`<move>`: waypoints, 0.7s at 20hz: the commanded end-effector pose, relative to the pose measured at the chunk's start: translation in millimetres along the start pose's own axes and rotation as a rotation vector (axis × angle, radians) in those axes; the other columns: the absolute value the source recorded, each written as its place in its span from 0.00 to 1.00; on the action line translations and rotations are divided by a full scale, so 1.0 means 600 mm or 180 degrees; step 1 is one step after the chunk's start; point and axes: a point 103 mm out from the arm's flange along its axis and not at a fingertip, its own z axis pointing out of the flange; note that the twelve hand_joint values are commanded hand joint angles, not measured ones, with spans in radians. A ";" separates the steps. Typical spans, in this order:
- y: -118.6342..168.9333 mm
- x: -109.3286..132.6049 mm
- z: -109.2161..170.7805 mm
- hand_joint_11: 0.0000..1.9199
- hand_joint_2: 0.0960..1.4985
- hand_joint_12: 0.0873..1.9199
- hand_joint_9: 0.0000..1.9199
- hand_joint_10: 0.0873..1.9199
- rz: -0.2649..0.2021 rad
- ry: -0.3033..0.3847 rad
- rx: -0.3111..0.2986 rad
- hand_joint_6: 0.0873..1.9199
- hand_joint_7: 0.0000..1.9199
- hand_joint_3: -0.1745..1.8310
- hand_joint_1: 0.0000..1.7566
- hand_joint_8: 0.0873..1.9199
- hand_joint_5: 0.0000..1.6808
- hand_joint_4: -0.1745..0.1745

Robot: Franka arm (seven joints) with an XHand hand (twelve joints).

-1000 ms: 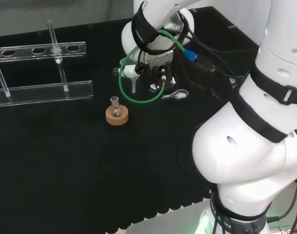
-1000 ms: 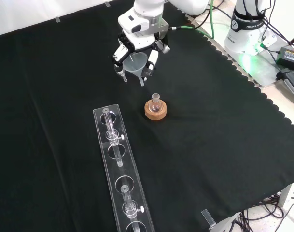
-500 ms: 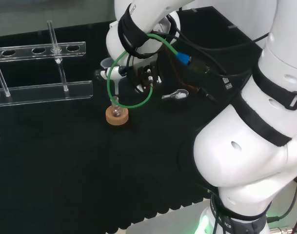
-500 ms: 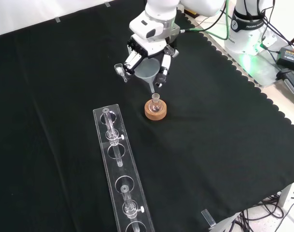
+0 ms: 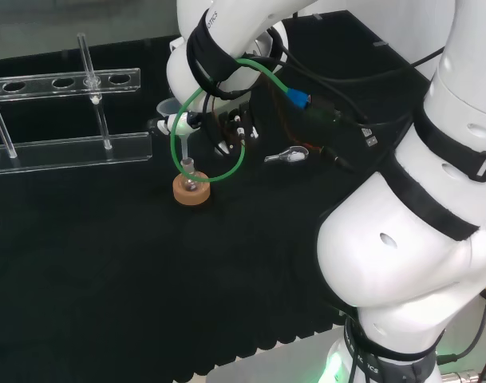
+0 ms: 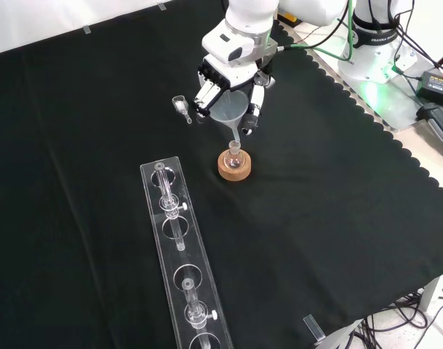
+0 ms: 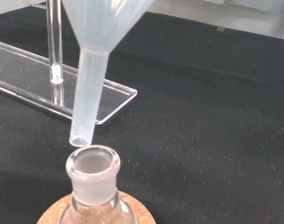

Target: Place the funnel on the round-bottom flask.

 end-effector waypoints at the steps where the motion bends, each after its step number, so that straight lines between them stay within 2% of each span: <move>1: 0.005 0.005 0.017 1.00 0.69 0.71 0.98 0.59 0.0028 0.0063 0.0046 0.46 0.71 0.11 0.62 0.69 0.62 0.47; 14: 0.013 -0.031 0.064 1.00 0.69 0.71 0.99 0.59 0.0174 0.0283 0.0167 0.46 0.71 0.11 0.62 0.69 0.62 0.48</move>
